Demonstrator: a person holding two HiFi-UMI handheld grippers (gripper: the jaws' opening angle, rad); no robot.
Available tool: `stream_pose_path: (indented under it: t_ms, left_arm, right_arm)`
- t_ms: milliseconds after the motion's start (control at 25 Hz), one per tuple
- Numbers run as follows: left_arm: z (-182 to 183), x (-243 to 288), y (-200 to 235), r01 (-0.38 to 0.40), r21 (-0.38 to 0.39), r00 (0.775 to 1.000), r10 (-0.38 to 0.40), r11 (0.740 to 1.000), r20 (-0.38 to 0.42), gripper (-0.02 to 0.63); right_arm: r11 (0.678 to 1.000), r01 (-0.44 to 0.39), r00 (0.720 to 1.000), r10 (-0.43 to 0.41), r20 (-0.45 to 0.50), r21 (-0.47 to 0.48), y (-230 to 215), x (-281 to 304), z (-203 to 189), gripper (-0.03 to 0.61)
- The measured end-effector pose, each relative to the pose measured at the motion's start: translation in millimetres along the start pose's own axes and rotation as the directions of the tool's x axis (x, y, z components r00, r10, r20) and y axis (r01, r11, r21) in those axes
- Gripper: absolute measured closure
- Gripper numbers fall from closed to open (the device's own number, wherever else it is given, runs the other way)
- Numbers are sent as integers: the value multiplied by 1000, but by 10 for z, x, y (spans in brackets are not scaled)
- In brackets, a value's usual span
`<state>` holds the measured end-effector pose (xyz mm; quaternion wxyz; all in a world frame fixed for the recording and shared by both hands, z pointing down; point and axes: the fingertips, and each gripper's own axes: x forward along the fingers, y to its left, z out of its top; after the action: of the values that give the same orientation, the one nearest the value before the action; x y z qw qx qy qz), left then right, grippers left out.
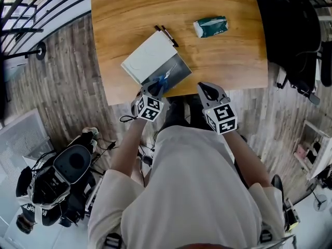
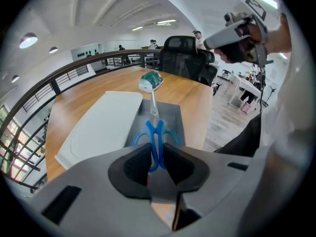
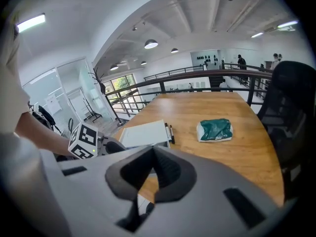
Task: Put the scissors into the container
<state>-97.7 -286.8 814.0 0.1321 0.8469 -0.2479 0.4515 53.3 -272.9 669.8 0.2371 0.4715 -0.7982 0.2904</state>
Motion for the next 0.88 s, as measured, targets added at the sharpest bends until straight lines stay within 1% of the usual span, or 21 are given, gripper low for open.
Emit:
stream_pose_path:
  t_ms: [160,320,600,880]
  left_arm:
    - [-126,105,12,-2,-10,997,1,1000,-73,543]
    - [-215,172,48,-14,-29,990,10,999,-144,543]
    - [-347,250,155,-62,-54,965,46,997,-257,543]
    - [-458,267,246,-120,-78,937,87,990,-338,540]
  right_arm:
    - [1000,-9,1000,9,-7,13,-41,16,-33,578]
    - [1000,-17,1000,17,-11,17,-78,36,-36,578]
    - [999,-39,999,39,-17,20,-103,90,-55,578]
    - [997,-72,997,72,-18,10,-102,117,-49,578]
